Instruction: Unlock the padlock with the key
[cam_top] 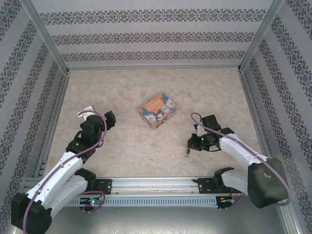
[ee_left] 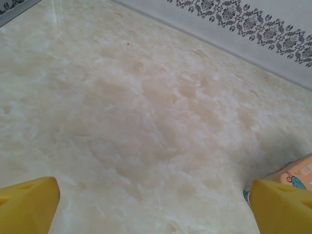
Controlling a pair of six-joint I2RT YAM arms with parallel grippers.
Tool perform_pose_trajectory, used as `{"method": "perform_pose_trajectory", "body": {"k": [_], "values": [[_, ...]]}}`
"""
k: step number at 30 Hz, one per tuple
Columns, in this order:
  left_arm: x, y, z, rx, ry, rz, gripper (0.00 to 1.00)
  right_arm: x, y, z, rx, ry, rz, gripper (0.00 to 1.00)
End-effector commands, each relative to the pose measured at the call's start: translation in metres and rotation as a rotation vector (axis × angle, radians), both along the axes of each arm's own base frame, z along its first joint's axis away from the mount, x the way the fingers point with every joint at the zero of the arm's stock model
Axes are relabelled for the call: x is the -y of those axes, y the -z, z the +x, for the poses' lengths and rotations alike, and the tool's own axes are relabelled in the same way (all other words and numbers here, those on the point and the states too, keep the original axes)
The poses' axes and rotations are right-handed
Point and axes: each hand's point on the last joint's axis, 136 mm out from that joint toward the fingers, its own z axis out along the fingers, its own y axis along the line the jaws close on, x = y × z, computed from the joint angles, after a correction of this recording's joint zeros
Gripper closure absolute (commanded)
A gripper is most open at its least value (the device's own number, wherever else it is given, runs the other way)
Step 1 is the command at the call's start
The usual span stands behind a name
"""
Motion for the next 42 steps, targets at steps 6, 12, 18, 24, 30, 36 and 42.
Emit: {"method": "perform_pose_trajectory", "body": {"k": [6,12,18,24,30,36,42], "values": [[-0.007,-0.001,-0.002,-0.016,-0.034,-0.014,0.00,-0.003,0.016,-0.002,-0.030,-0.031,-0.027,1.00],[-0.007,0.001,-0.003,-0.020,-0.034,-0.019,0.00,-0.001,0.018,-0.002,-0.044,-0.030,-0.043,0.92],[-0.009,-0.004,-0.003,-0.011,-0.039,-0.011,0.00,0.003,0.015,0.001,-0.021,-0.018,-0.067,0.83],[-0.011,-0.010,-0.001,-0.003,-0.040,-0.005,0.00,0.009,0.002,0.009,0.033,0.001,-0.094,0.72],[-0.013,-0.020,0.000,0.012,-0.044,0.005,0.00,0.015,-0.028,0.028,0.166,0.040,-0.101,0.56],[-0.016,-0.035,0.003,0.033,-0.040,0.041,0.00,0.037,-0.063,0.055,0.340,0.089,-0.148,0.43],[-0.022,-0.047,0.003,0.055,-0.058,0.071,0.00,0.065,-0.092,0.074,0.509,0.101,-0.270,0.28]]}}
